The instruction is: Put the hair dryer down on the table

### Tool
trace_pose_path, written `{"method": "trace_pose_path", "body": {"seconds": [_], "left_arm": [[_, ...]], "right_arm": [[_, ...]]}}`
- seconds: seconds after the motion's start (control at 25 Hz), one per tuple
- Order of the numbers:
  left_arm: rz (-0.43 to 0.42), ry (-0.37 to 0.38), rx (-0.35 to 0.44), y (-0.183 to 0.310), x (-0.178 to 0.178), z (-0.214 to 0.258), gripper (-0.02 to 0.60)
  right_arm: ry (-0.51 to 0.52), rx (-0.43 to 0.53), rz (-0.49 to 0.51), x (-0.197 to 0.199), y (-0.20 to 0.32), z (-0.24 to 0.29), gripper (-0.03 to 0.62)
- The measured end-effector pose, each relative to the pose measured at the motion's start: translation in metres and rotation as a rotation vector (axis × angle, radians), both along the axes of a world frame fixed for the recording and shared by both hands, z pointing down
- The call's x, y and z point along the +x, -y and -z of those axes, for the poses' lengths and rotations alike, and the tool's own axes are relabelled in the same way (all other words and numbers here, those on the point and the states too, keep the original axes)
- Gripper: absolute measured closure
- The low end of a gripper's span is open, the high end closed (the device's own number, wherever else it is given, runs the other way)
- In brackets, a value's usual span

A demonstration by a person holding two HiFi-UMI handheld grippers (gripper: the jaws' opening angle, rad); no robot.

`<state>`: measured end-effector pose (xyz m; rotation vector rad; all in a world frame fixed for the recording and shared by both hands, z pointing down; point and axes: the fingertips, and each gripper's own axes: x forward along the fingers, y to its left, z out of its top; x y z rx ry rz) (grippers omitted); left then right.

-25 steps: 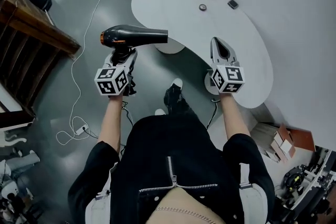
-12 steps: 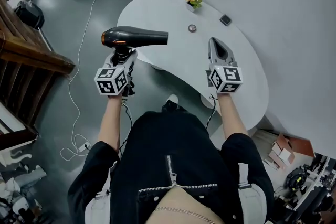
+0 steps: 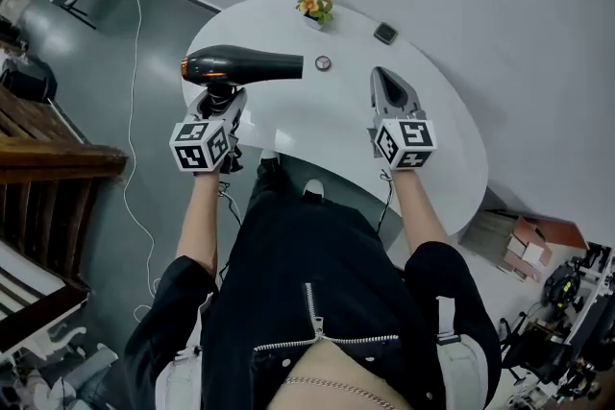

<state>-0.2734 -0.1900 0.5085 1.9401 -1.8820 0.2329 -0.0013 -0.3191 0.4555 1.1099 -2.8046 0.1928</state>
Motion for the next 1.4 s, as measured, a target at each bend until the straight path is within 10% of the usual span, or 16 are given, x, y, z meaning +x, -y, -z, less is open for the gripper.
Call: {"method": "trace_pose_path", "body": {"seconds": [0.6, 1.4], "left_arm": [[-0.249, -0.018, -0.03, 0.166, -0.036, -0.014, 0.324], [-0.283, -0.093, -0.213, 0.202, -0.095, -0.111, 0.324]], "right_arm": [[-0.053, 0.006, -0.261, -0.005, 0.078, 0.001, 0.588], [-0.134, -0.108, -0.348, -0.041, 0.079, -0.041, 0.588]]}}
